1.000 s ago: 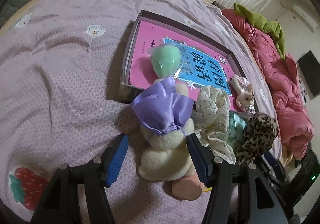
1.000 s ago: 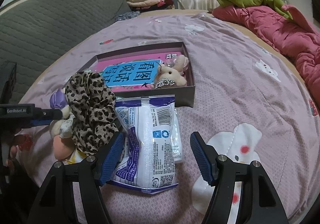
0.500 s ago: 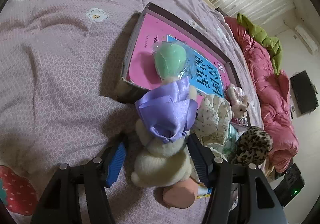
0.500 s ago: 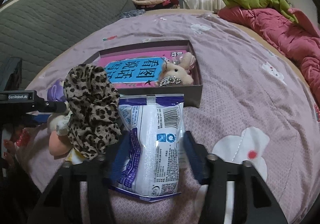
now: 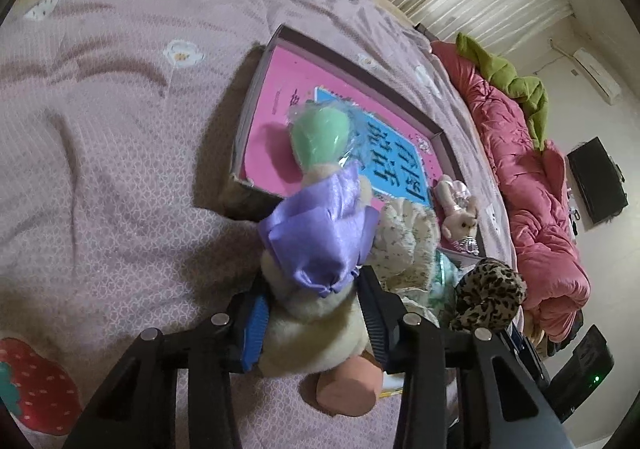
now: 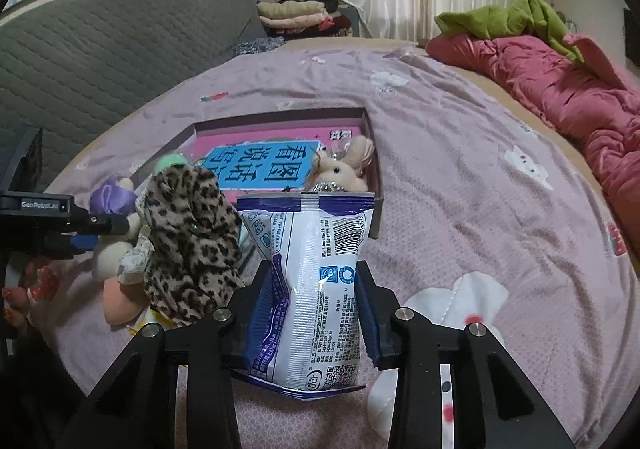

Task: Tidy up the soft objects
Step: 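Lift the cream plush with the left tool while the right tool carries the snack bag toward the box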

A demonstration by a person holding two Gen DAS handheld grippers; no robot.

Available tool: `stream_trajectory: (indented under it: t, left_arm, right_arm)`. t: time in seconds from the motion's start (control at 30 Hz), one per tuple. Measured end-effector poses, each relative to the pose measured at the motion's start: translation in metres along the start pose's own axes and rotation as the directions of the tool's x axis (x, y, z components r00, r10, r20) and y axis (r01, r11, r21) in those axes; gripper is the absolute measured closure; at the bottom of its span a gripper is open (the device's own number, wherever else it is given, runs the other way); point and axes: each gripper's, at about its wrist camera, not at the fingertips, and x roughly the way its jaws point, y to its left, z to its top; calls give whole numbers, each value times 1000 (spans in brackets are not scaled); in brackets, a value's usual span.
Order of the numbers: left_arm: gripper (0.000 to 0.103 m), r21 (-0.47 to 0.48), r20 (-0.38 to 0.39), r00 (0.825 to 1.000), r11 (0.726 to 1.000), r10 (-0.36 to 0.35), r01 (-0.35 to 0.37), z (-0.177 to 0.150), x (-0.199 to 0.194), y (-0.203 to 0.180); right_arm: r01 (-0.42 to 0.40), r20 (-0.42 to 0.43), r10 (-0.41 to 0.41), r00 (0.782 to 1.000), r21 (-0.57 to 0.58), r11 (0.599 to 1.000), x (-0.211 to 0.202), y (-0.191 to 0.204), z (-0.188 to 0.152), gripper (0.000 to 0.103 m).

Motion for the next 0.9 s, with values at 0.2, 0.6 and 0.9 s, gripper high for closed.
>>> stream_trajectory:
  t: [0.2, 0.6, 0.9]
  left_arm:
    - [61, 48, 30, 999, 999, 11, -12, -1, -16, -7]
    - [61, 88, 86, 996, 996, 12, -20, 1, -44, -13]
    - [61, 144, 112, 993, 988, 36, -52, -3, -57, -30]
  right_arm:
    - [21, 18, -21, 1000, -5, 1000, -6, 2, 3, 63]
    - [31, 61, -30, 998, -4, 1000, -20, 4, 10, 63]
    - [25, 120, -26, 992, 10, 1000, -34, 2, 23, 63]
